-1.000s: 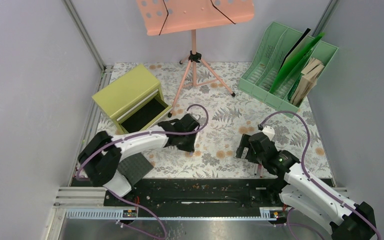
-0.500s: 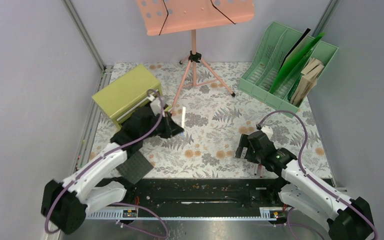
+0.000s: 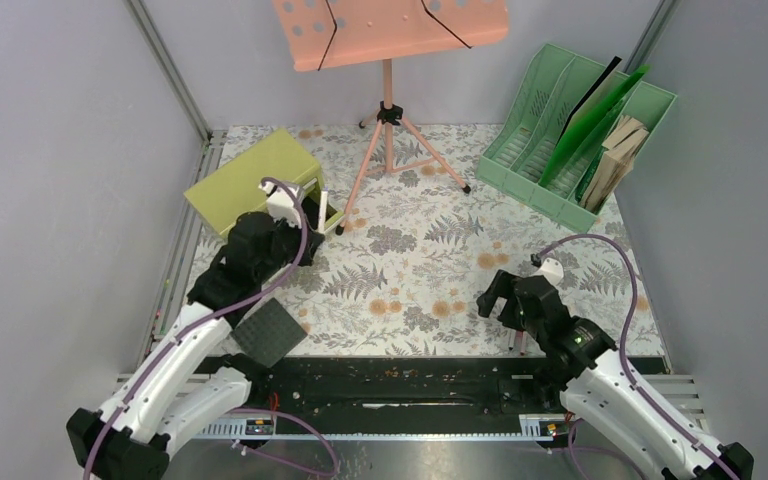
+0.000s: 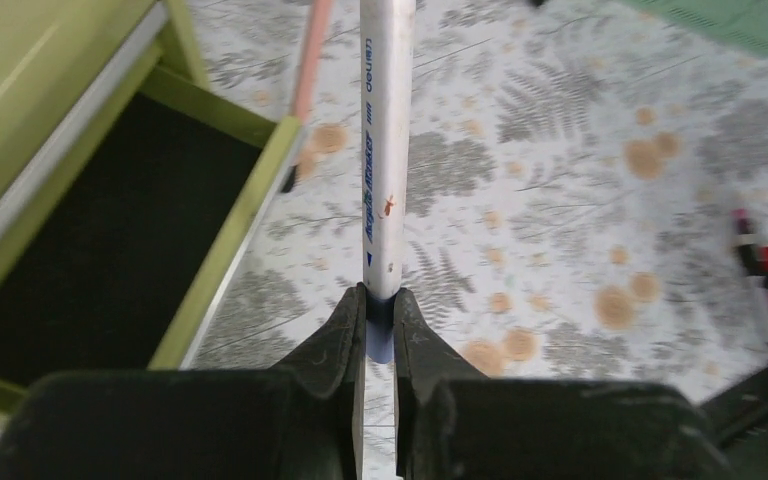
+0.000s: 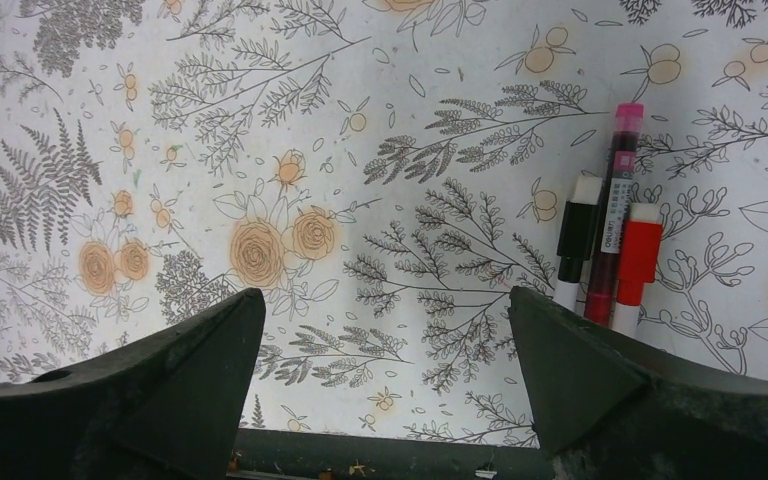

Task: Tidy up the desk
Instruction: Pick up the stationery from the center of the board, then place the stationery in the drawer.

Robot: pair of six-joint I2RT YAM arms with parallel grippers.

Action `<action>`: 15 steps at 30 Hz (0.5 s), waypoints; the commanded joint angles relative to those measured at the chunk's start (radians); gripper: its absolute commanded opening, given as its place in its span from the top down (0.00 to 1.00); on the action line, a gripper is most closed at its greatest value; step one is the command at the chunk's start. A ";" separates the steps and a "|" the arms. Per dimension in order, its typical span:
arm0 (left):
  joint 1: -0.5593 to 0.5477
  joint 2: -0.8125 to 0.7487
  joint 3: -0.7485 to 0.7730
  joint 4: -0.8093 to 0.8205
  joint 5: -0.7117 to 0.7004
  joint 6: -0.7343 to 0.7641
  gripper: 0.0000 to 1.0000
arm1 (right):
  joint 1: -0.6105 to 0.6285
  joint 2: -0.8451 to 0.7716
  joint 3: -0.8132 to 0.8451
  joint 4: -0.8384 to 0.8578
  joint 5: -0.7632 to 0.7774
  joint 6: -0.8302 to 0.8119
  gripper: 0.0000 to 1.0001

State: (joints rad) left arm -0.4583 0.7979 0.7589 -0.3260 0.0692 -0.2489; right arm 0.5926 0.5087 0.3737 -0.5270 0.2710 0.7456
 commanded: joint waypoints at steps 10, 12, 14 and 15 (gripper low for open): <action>0.004 0.310 0.166 -0.186 -0.426 0.163 1.00 | -0.009 0.040 0.009 -0.004 0.030 0.007 0.01; 0.004 0.346 0.170 -0.186 -0.475 0.168 1.00 | -0.010 0.038 0.008 -0.005 0.030 0.007 0.01; 0.004 0.380 0.177 -0.191 -0.522 0.174 1.00 | -0.010 0.041 0.010 -0.004 0.030 0.008 0.01; 0.004 0.405 0.181 -0.195 -0.550 0.177 1.00 | -0.008 0.046 0.010 -0.004 0.030 0.006 0.00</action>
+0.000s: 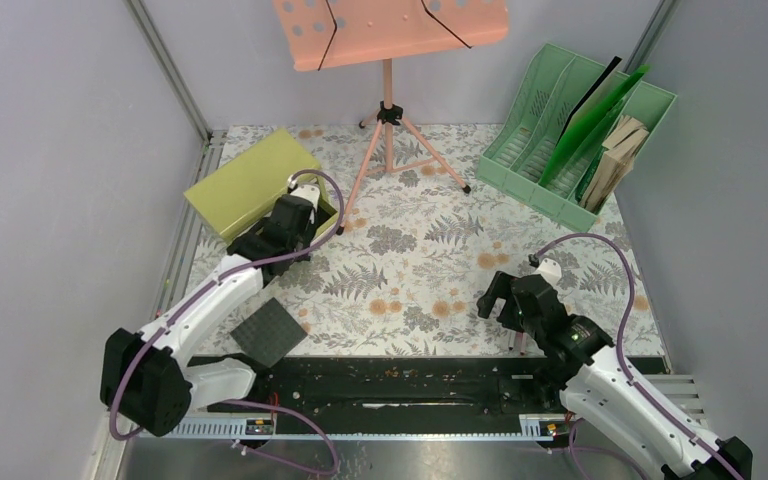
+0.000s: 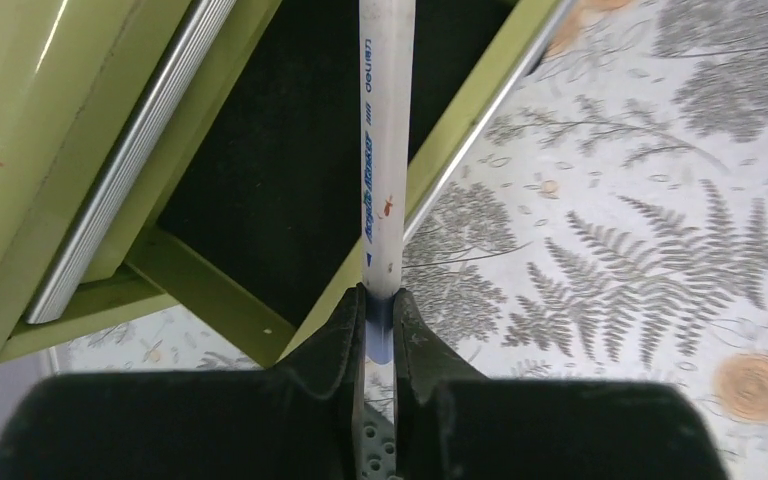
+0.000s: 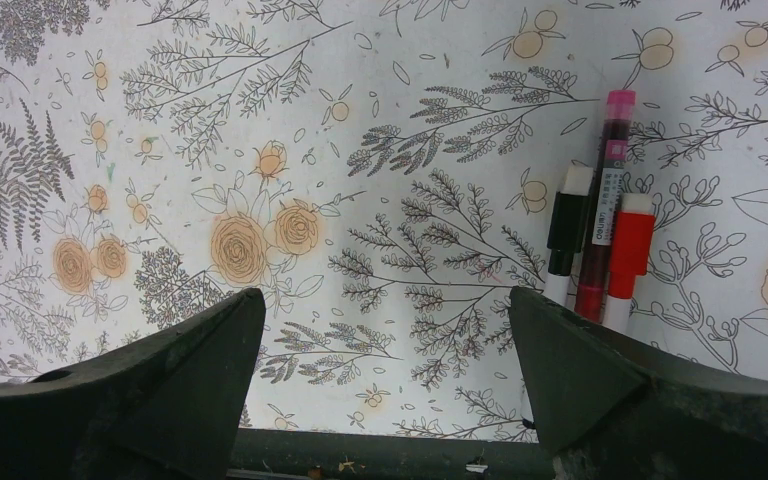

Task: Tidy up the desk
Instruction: Place the stationery in the drawer.

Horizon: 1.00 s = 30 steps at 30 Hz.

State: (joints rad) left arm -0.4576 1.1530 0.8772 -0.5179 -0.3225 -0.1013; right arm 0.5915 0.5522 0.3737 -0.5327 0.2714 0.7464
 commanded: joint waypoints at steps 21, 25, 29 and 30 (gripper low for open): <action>0.004 0.259 0.160 -0.115 -0.333 0.047 0.68 | -0.016 0.030 0.016 0.009 0.014 -0.004 0.01; 0.004 0.239 0.155 -0.114 -0.352 0.044 0.39 | -0.018 0.030 0.016 0.009 0.011 -0.006 0.00; 0.004 0.201 0.145 -0.106 -0.331 0.049 0.35 | -0.019 0.031 0.016 0.009 0.011 -0.006 0.00; 0.004 0.188 0.141 -0.101 -0.320 0.052 0.34 | -0.019 0.032 0.016 0.009 0.011 -0.005 0.01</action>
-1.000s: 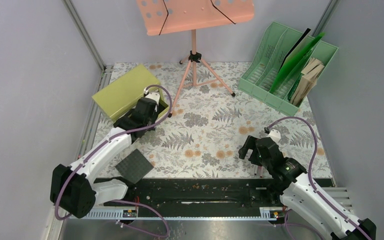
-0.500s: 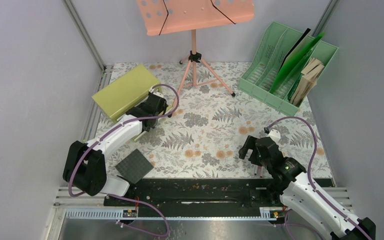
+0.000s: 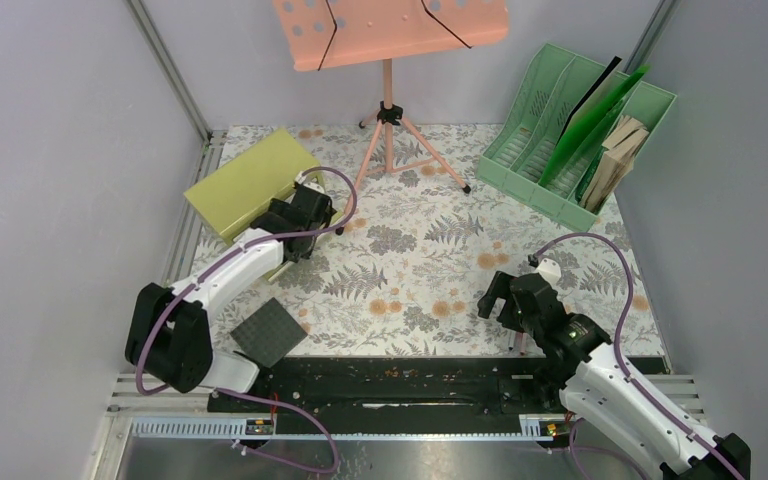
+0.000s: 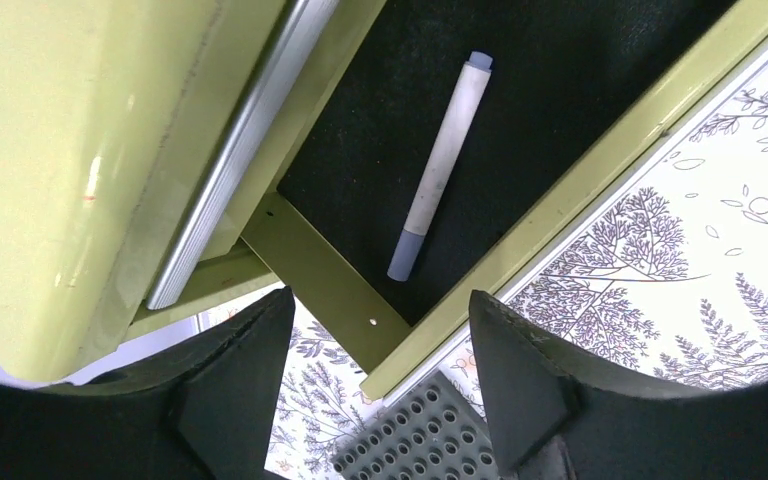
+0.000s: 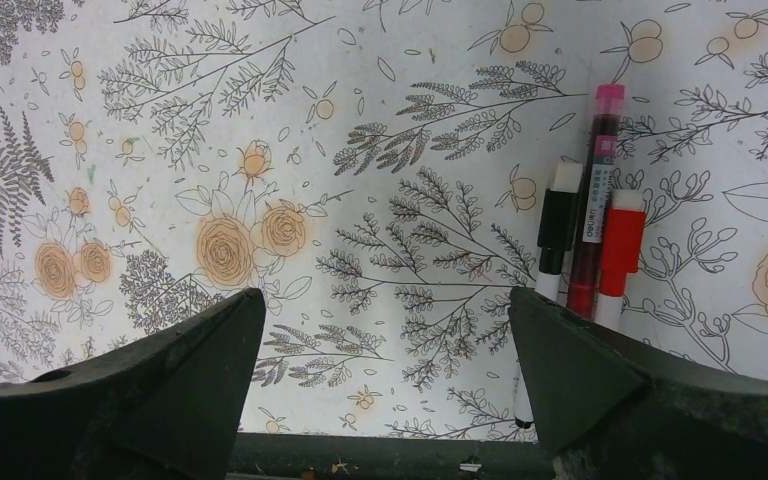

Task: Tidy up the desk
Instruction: Place the stationery in the drawer, then pick up the stationery from the center of the board.

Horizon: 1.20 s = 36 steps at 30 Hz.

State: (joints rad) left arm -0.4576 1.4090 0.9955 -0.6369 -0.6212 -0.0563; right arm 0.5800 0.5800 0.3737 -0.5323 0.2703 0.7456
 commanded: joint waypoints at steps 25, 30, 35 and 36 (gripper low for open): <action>0.003 -0.564 -0.250 0.251 0.919 -0.154 0.12 | -0.012 0.108 0.067 -0.004 0.010 -0.001 0.01; 0.005 -0.603 -0.297 0.303 0.934 -0.195 0.03 | -0.011 0.115 0.097 -0.047 0.033 0.004 0.02; 0.004 -0.572 -0.286 0.285 0.938 -0.197 0.03 | -0.011 0.089 0.131 -0.126 0.084 0.026 0.03; 0.004 -0.564 -0.282 0.279 0.941 -0.196 0.03 | -0.011 0.087 0.137 -0.144 0.102 0.041 0.04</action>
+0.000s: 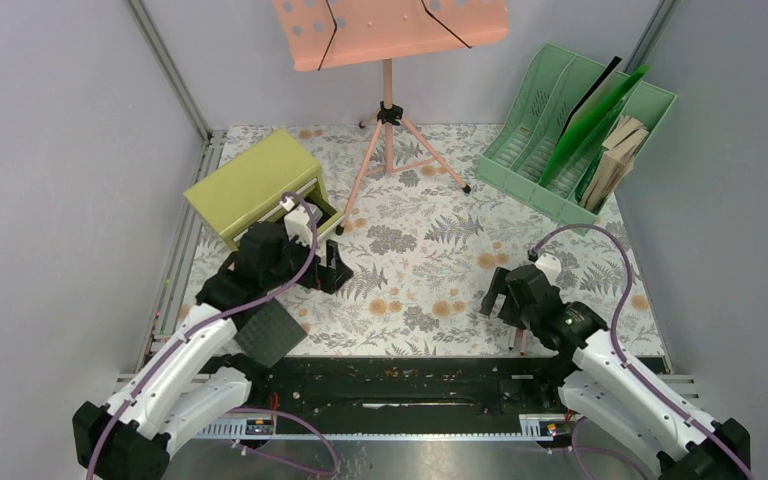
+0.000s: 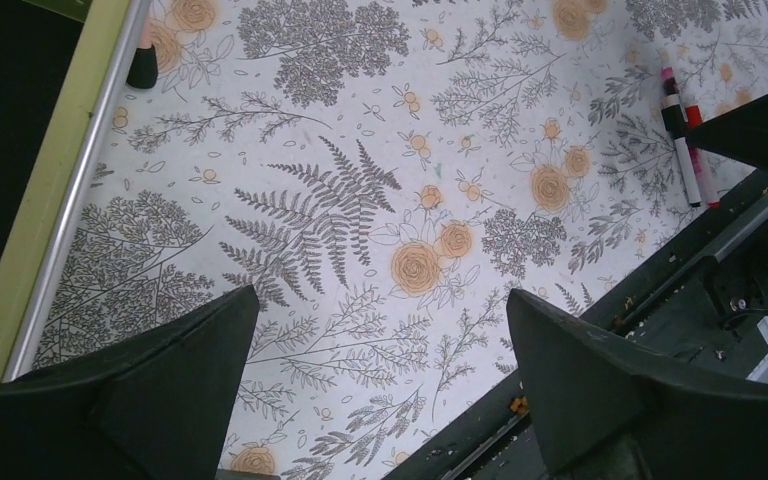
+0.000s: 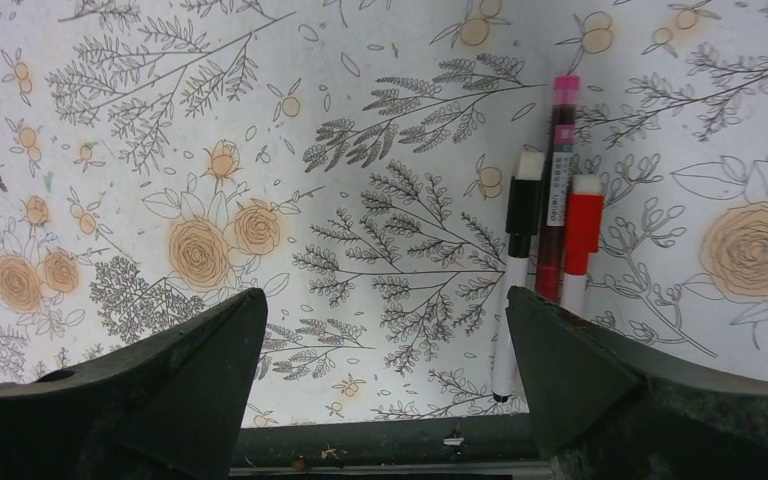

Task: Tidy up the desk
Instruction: Pick up the stationery from the center of the board.

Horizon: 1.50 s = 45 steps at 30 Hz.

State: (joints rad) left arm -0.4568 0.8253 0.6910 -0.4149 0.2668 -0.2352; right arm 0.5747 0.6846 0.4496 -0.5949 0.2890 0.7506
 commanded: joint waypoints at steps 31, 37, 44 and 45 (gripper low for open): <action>0.003 0.113 0.042 0.035 0.113 -0.012 0.01 | -0.070 0.412 0.184 -0.125 0.063 -0.013 0.54; 0.003 0.122 0.046 0.029 0.117 -0.010 0.01 | -0.094 0.447 0.179 -0.105 0.032 -0.028 0.57; 0.003 0.131 0.049 0.025 0.128 -0.006 0.01 | -0.144 0.457 0.156 -0.075 -0.016 -0.045 0.57; 0.003 0.133 0.049 0.025 0.129 -0.006 0.01 | -0.148 0.463 0.155 -0.072 -0.022 -0.047 0.57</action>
State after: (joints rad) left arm -0.4568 0.9531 0.6971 -0.4171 0.3576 -0.2443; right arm 0.4473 1.1320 0.5941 -0.6884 0.2977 0.7223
